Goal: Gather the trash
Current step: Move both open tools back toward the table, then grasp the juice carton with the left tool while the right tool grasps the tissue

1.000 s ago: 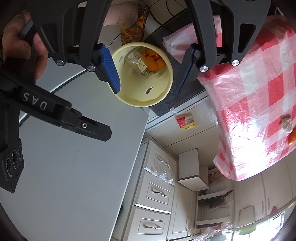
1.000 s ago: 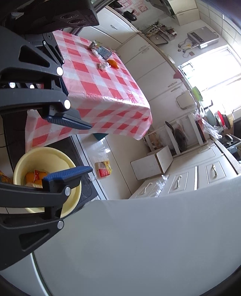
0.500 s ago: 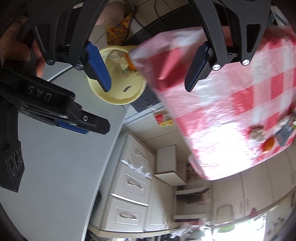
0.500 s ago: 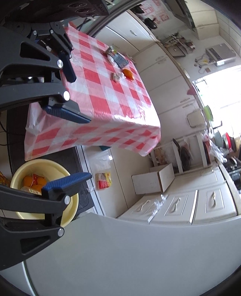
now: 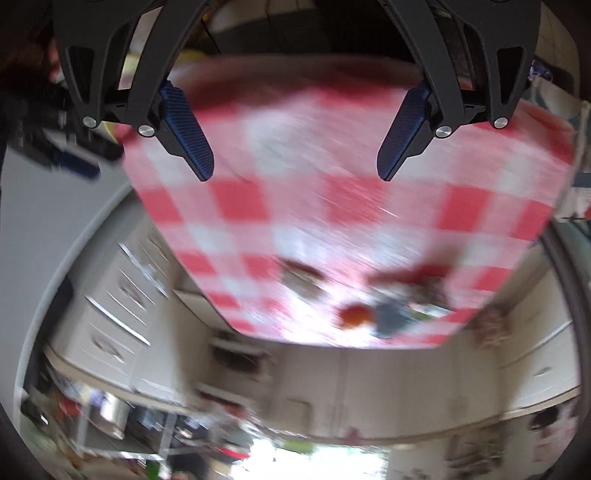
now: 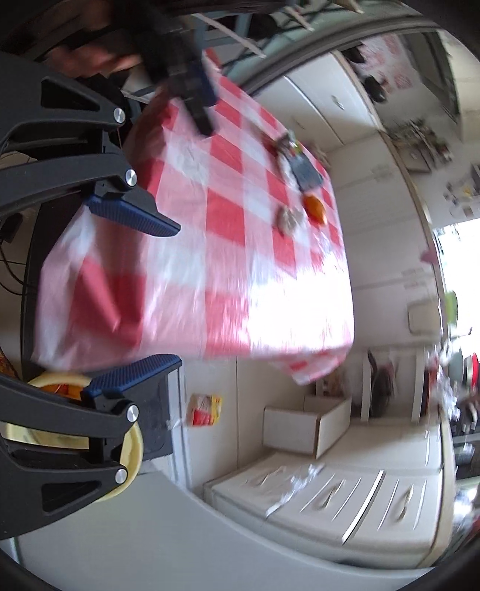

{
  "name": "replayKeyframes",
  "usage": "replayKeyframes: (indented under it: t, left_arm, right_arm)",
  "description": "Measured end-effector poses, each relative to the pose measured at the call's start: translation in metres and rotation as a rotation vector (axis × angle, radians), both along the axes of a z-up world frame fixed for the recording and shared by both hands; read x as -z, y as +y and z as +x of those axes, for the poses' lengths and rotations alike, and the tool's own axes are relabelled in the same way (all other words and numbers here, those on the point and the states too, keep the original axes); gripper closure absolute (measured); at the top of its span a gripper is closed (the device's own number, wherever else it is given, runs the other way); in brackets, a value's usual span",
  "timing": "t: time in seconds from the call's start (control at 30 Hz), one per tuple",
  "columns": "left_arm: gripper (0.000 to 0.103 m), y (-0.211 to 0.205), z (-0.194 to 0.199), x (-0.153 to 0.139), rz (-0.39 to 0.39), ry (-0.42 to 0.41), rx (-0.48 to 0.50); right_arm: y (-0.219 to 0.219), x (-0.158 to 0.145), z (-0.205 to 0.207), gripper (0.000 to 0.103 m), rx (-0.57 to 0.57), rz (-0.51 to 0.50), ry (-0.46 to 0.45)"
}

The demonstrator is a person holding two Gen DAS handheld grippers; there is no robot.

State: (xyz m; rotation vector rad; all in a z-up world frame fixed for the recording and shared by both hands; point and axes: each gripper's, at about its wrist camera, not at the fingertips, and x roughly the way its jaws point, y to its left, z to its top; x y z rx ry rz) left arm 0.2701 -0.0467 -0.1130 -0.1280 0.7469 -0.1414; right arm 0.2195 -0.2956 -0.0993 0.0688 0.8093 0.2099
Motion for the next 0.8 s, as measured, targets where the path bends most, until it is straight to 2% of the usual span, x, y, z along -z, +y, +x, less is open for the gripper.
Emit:
replayKeyframes:
  t: [0.2, 0.27, 0.33, 0.53, 0.8]
  left_arm:
    - [0.014, 0.065, 0.051, -0.020, 0.023, -0.046, -0.155]
    - [0.014, 0.079, 0.075, -0.025, 0.045, -0.059, -0.187]
    - [0.013, 0.086, 0.095, -0.028, 0.068, -0.066, -0.202]
    - [0.011, 0.092, 0.160, -0.018, 0.174, -0.025, -0.186]
    - [0.010, 0.079, 0.225, 0.005, 0.279, 0.045, -0.093]
  right_arm:
    - [0.049, 0.008, 0.038, 0.039, -0.101, -0.040, 0.020]
    - [0.067, 0.004, 0.058, 0.039, -0.131, -0.033, 0.021]
    - [0.086, -0.001, 0.075, 0.038, -0.166, -0.071, 0.001]
    - [0.118, -0.001, 0.133, 0.037, -0.216, -0.136, -0.003]
    - [0.131, 0.022, 0.189, 0.037, -0.233, -0.161, 0.061]
